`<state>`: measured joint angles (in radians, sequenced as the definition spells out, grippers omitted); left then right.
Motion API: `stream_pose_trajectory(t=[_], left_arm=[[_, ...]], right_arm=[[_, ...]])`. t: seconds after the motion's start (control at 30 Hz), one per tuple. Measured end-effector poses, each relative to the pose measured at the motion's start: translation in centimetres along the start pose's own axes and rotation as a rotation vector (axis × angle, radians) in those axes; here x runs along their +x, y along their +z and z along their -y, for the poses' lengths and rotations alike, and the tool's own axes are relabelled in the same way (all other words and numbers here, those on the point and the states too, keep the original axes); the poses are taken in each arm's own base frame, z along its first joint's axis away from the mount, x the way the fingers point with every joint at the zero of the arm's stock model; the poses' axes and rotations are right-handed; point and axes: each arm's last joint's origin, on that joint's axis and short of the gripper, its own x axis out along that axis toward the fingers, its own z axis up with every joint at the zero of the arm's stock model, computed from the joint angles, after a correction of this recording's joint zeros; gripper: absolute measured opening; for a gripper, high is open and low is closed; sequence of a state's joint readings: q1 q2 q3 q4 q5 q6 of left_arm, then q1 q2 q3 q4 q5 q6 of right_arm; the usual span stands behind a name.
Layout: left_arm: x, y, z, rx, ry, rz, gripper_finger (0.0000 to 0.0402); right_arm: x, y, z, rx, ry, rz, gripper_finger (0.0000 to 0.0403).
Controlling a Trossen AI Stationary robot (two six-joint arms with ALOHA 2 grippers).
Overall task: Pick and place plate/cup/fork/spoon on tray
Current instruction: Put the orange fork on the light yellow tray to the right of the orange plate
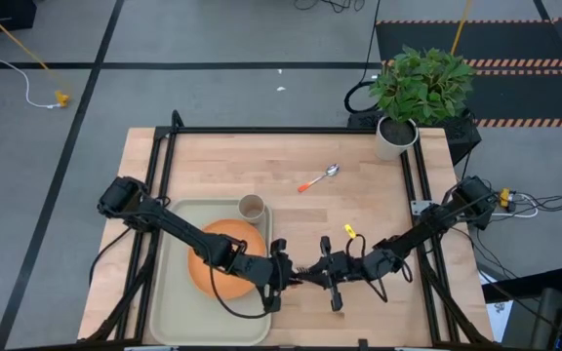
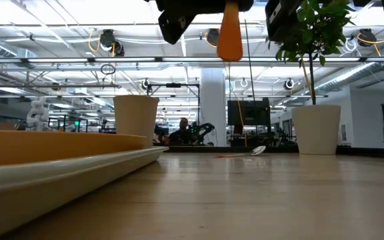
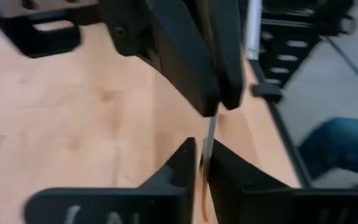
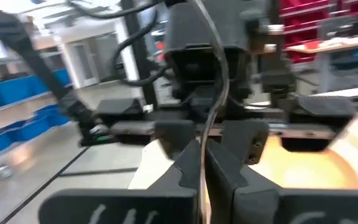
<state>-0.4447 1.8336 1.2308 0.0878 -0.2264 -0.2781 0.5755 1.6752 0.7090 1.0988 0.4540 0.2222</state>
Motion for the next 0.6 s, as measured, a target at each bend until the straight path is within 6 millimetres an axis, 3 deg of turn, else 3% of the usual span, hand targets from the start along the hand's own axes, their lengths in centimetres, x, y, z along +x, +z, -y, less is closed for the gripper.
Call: stream_pose_trajectory(t=[0.33,0.6], left_arm=[[-0.4,0.1,0.4,-0.01,0.261,0.103,0.0163],[-0.7,0.7,0.9,0.005,0.363,0.206,0.0171]], right_arm=[[-0.8,0.3,-0.9,-0.038,-0.189,0.081,0.0001],[-2.0,0.5,-1.9,-0.072,-0.414,0.134,0.0]])
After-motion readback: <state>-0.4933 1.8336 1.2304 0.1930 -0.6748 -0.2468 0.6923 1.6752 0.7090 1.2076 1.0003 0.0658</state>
